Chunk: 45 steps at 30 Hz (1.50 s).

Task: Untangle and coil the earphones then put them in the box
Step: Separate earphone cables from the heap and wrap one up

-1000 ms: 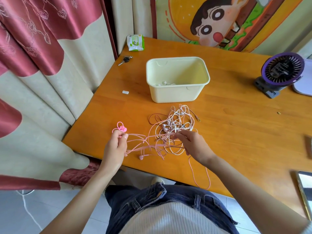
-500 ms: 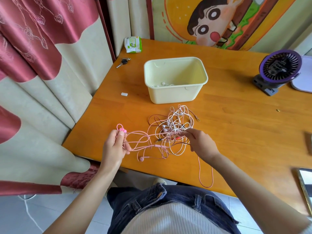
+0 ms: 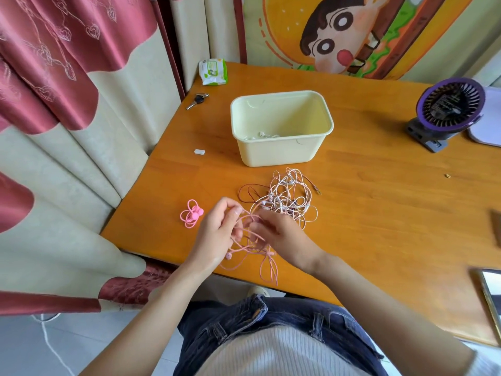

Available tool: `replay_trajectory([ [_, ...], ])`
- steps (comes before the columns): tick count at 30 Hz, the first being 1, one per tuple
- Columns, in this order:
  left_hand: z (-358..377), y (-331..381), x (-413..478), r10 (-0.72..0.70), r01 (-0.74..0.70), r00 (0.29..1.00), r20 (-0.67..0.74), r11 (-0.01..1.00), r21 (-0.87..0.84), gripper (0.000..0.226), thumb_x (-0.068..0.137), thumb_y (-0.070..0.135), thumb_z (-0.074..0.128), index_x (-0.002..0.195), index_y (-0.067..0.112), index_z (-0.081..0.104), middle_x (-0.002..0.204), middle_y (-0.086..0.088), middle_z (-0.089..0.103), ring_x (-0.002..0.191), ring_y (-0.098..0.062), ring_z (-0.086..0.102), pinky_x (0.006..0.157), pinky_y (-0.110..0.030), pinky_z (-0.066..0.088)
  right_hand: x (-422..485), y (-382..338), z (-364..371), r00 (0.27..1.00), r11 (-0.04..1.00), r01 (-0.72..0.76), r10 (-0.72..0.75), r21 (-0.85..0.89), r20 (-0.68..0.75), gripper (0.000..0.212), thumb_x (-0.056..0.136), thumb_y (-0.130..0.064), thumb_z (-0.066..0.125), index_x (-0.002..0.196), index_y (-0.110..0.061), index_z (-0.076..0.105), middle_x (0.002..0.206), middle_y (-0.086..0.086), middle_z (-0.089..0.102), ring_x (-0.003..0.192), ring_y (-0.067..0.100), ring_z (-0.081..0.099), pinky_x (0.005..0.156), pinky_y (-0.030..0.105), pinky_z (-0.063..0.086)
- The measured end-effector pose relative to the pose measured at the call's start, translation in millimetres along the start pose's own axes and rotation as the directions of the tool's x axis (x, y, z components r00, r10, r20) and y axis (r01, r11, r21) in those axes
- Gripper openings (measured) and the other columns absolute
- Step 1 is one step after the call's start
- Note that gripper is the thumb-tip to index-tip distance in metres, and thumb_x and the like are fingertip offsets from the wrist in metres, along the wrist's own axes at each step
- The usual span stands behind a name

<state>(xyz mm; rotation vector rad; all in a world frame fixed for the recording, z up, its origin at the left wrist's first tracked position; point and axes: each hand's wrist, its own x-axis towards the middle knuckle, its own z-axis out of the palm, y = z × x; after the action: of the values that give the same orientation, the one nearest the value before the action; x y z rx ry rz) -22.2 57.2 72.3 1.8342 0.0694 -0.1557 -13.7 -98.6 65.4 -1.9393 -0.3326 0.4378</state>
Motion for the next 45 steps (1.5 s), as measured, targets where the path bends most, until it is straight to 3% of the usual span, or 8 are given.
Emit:
replay_trajectory([
  [7,-12,-23,0,-0.032,0.052,0.997,-0.074,0.955,0.292,0.018,0.099,0.011,0.042,0.084,0.016,0.05,0.069,-0.003,0.052,0.063,-0.013,0.05,0.053,-0.013,0.042,5,7,-19,0.942,0.969,-0.059,0.134,0.241,-0.308,0.027,0.101,-0.012,0.036,0.089,-0.007,0.06,0.081,0.006,0.069,0.067,0.015,0.067,0.064,0.024,0.055],
  [10,-27,-35,2,-0.146,0.182,0.972,-0.182,0.962,0.201,0.016,0.099,0.016,0.042,0.089,0.018,0.053,0.061,-0.001,0.046,0.056,-0.013,0.051,0.067,-0.032,0.046,6,11,-36,0.867,0.853,-0.035,0.285,0.52,-0.409,0.028,0.102,-0.014,0.033,0.085,-0.011,0.054,0.062,0.0,0.064,0.063,0.012,0.067,0.065,0.023,0.056],
  [14,-55,-62,0,-0.267,0.324,0.924,-0.272,0.927,0.188,0.018,0.099,0.023,0.043,0.097,0.012,0.057,0.055,-0.001,0.041,0.042,-0.013,0.045,0.051,-0.032,0.038,1,19,-53,0.81,0.752,-0.043,0.412,0.658,-0.418,0.028,0.102,-0.017,0.033,0.084,-0.013,0.053,0.043,-0.008,0.029,0.037,0.007,0.032,0.04,0.019,0.041],
  [20,-85,-93,-17,-0.138,0.293,0.924,-0.355,0.855,0.429,0.013,0.098,0.016,0.045,0.093,0.009,0.056,0.081,-0.005,0.057,0.074,-0.022,0.05,0.062,-0.033,0.037,-10,33,-58,0.744,0.86,-0.142,0.42,0.491,-0.52,0.031,0.101,-0.023,0.038,0.077,-0.019,0.057,0.04,-0.012,0.031,0.036,0.005,0.023,0.036,0.018,0.021],
  [28,-88,-130,-42,-0.395,0.212,0.915,0.082,0.644,0.735,0.022,0.093,0.019,0.052,0.072,0.019,0.051,0.066,0.005,0.055,0.064,-0.016,0.053,0.06,-0.032,0.037,-23,24,-28,0.736,0.957,-0.175,0.283,0.232,-0.615,0.029,0.099,-0.025,0.041,0.084,-0.016,0.064,0.056,-0.001,0.045,0.039,0.003,0.035,0.039,0.015,0.027],
  [34,-84,-119,-53,-0.343,0.082,0.901,0.265,0.735,0.673,0.016,0.091,0.017,0.053,0.075,0.015,0.057,0.083,0.003,0.06,0.081,-0.017,0.058,0.071,-0.03,0.043,-33,45,23,0.862,0.838,-0.485,0.41,-0.251,-0.299,0.033,0.099,-0.035,0.038,0.099,-0.014,0.064,0.087,0.009,0.068,0.066,0.02,0.059,0.059,0.032,0.046],
  [41,-101,-121,-50,-0.415,0.163,0.892,0.177,0.662,0.732,0.02,0.092,0.015,0.05,0.073,0.014,0.055,0.071,0.004,0.059,0.067,-0.014,0.056,0.059,-0.024,0.038,-45,50,61,0.754,0.669,-0.475,0.644,-0.572,0.127,0.043,0.098,-0.044,0.037,0.118,-0.011,0.054,0.113,0.008,0.064,0.099,0.024,0.057,0.079,0.031,0.043],
  [45,-102,-117,-39,-0.404,0.123,0.897,0.182,0.622,0.773,0.017,0.095,0.011,0.043,0.091,0.014,0.06,0.095,0.001,0.06,0.09,-0.017,0.058,0.076,-0.023,0.044,-42,42,71,0.869,0.755,-0.485,0.474,-0.441,-0.144,0.037,0.097,-0.045,0.039,0.114,-0.015,0.053,0.098,0.006,0.067,0.087,0.026,0.062,0.068,0.031,0.045],
])
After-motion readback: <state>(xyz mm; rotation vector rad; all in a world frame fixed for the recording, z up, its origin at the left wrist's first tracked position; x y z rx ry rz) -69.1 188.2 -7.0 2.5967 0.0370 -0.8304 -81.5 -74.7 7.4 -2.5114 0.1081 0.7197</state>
